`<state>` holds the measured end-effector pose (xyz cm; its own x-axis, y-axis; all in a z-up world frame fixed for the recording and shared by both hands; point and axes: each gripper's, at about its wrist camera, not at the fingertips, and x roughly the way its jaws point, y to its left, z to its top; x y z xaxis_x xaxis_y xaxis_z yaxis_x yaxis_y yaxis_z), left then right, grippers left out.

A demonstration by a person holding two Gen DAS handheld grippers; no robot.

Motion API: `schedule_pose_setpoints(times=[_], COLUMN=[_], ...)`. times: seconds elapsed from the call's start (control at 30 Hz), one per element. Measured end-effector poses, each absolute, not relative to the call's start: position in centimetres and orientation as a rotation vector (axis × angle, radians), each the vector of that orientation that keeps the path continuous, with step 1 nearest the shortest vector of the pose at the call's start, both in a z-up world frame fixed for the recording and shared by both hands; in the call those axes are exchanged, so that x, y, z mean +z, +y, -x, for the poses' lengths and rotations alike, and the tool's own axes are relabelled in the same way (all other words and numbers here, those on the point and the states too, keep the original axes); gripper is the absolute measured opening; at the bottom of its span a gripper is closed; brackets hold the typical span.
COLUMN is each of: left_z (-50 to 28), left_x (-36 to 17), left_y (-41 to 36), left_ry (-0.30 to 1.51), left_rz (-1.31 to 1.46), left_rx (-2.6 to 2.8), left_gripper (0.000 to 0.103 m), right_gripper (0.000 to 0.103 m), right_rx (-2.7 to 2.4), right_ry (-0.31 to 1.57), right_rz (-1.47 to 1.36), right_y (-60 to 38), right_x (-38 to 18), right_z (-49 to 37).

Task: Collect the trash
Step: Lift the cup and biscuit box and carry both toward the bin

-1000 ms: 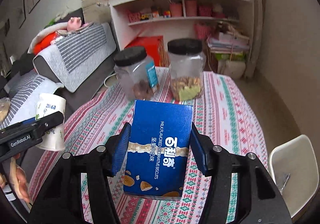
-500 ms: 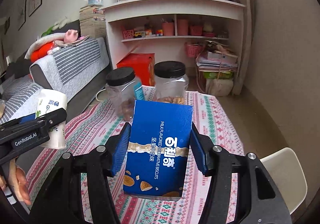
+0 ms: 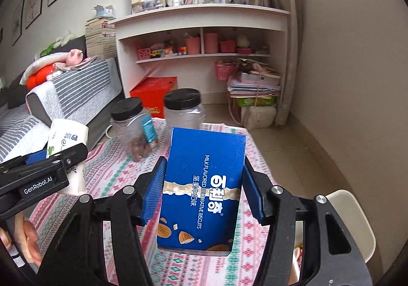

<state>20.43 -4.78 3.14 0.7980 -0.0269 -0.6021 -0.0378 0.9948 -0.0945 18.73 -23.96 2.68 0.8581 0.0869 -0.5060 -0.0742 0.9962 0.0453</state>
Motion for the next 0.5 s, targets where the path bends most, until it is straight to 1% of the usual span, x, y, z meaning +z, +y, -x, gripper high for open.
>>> schedule_pose_setpoints(times=[0.5], left_z=[-20.3], left_x=[2.8], left_y=[-10.7], left_ry=[0.658], left_rz=[0.066], left_rx=[-0.078], left_gripper=[0.067], right_gripper=[0.054], right_rx=[-0.09], right_ry=[0.532], right_rz=[-0.093], right_y=[-32.2], right_x=[3.4], right_z=[-17.8])
